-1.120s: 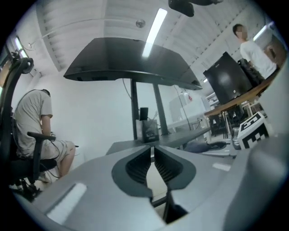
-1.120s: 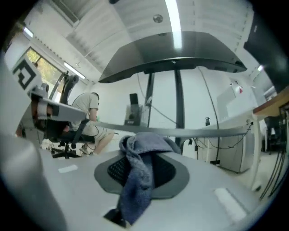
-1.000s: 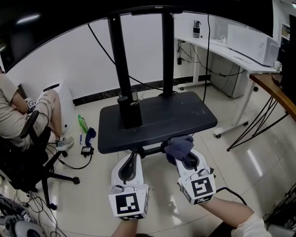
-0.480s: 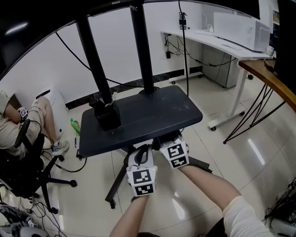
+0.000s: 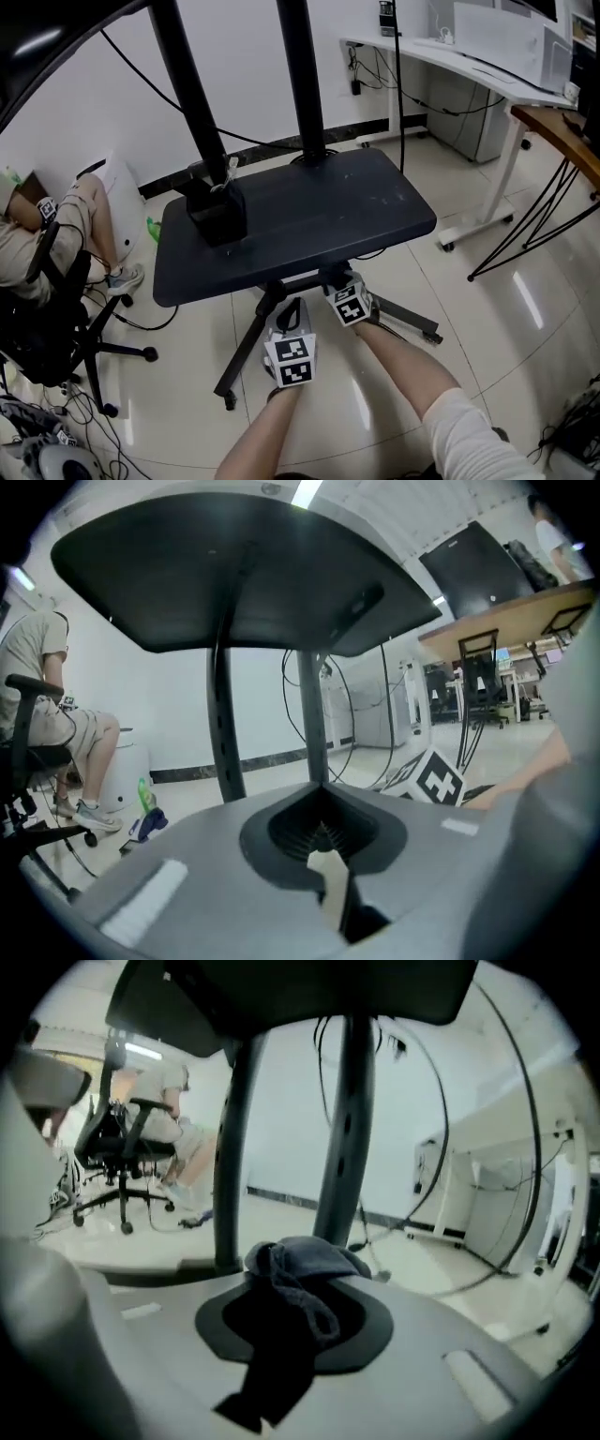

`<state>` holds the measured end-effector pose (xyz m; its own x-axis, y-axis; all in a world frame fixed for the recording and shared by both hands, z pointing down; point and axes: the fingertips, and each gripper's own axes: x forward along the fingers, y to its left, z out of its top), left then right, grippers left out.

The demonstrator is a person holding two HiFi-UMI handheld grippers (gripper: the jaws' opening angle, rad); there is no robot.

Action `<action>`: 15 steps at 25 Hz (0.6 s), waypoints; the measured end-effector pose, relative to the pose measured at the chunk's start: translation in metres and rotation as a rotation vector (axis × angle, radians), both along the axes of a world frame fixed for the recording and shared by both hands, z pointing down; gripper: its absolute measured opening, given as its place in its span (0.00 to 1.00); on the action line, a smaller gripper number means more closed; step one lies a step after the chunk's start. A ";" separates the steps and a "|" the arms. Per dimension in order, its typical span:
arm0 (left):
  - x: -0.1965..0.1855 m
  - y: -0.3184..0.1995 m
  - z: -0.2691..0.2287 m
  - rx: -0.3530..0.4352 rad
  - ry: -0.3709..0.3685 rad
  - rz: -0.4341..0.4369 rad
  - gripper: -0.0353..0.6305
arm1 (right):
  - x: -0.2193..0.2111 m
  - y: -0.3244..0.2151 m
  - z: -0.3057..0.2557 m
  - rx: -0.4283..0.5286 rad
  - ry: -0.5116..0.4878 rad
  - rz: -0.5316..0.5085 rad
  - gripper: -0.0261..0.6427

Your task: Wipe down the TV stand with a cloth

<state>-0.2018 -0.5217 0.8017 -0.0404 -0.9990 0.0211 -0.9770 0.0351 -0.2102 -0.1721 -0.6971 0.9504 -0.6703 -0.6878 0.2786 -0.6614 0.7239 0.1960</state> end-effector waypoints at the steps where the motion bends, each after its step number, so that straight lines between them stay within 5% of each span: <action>1: -0.003 -0.001 0.014 -0.021 -0.007 0.004 0.22 | -0.001 0.000 0.030 -0.027 0.047 -0.001 0.18; 5: -0.034 -0.001 0.045 -0.068 0.000 0.023 0.22 | -0.016 0.004 0.072 -0.043 0.105 0.015 0.18; 7: -0.027 -0.008 0.054 -0.081 0.004 0.036 0.22 | 0.010 -0.003 0.081 -0.047 0.107 0.050 0.18; 10: -0.002 -0.011 0.065 -0.090 0.019 0.099 0.22 | 0.089 -0.007 0.120 -0.052 0.196 0.126 0.18; 15: 0.059 -0.013 0.069 -0.085 0.045 0.236 0.24 | 0.289 0.016 0.168 -0.116 0.301 0.294 0.18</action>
